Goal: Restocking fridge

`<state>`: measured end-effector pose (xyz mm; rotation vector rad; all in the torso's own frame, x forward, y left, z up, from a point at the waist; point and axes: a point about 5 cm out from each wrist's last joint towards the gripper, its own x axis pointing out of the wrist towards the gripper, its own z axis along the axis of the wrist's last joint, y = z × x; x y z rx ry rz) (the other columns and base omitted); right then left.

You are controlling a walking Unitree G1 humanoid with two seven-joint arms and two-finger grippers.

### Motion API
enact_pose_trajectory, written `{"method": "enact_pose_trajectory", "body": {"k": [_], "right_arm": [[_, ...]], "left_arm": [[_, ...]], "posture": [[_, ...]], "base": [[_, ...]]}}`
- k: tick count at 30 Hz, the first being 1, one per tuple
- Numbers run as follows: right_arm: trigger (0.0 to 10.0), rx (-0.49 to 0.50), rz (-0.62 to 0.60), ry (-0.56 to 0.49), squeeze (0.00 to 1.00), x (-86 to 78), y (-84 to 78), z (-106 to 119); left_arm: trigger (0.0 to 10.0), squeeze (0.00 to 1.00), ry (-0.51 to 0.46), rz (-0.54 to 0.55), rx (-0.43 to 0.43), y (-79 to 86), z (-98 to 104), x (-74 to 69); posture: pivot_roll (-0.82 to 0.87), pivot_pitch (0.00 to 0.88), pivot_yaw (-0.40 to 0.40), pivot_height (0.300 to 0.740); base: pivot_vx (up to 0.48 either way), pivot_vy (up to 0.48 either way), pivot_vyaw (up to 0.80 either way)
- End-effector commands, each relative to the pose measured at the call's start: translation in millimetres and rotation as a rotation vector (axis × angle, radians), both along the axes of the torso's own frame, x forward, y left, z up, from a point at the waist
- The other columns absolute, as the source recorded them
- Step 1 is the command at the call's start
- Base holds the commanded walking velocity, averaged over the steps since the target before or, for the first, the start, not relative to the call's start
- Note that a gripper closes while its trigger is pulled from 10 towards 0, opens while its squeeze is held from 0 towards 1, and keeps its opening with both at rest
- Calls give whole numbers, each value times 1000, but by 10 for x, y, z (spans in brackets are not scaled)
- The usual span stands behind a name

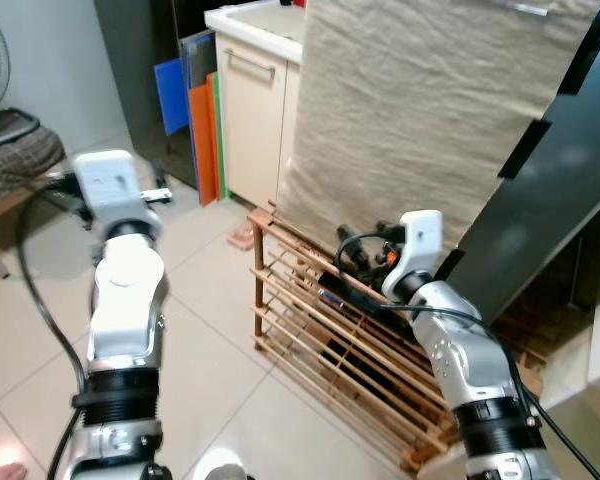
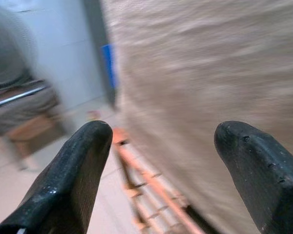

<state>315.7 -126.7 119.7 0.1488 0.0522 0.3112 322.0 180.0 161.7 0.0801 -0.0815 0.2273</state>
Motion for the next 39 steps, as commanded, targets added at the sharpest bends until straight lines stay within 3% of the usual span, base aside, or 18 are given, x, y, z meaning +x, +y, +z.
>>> {"method": "enact_pose_trajectory", "body": {"k": [1,6,11,23,28,31,35,39], "right_arm": [[10000,-20,-38,-16,278,9,-68,13],[10000,-8,-92,-28,275,7,-55,-2],[10000,-12,-79,-40,278,-9,76,-24],[10000,4,-109,-23,278,8,72,-71],[10000,-90,-256,-108,286,-8,-129,-4],[10000,-196,-321,-205,290,-119,-253,46],[10000,-237,-303,-195,290,-273,-293,-105],[10000,-224,-314,-133,290,-408,-340,-290]], "left_arm": [[10000,0,5,-57,15,-97,13,16],[10000,0,17,-170,85,-258,-35,-14],[10000,0,-26,-259,81,-303,28,-46],[10000,0,-7,-304,81,-310,-18,-91],[10000,0,12,-297,56,-292,-89,-89],[10000,0,-14,-290,18,-225,-144,-160],[10000,0,-28,-254,65,-148,-254,-294],[10000,0,2,-256,88,-178,-384,-400]], "posture": [[16,0,-28,740],[38,0,2,740],[53,0,19,740],[82,0,15,740],[75,0,-1,740],[59,0,-10,740],[38,0,-12,740],[35,0,-17,740]], "base": [[0,0,0],[0,0,0],[0,0,-666],[0,0,-765],[0,0,-751],[0,0,-752],[0,0,-713],[0,0,0]]}}
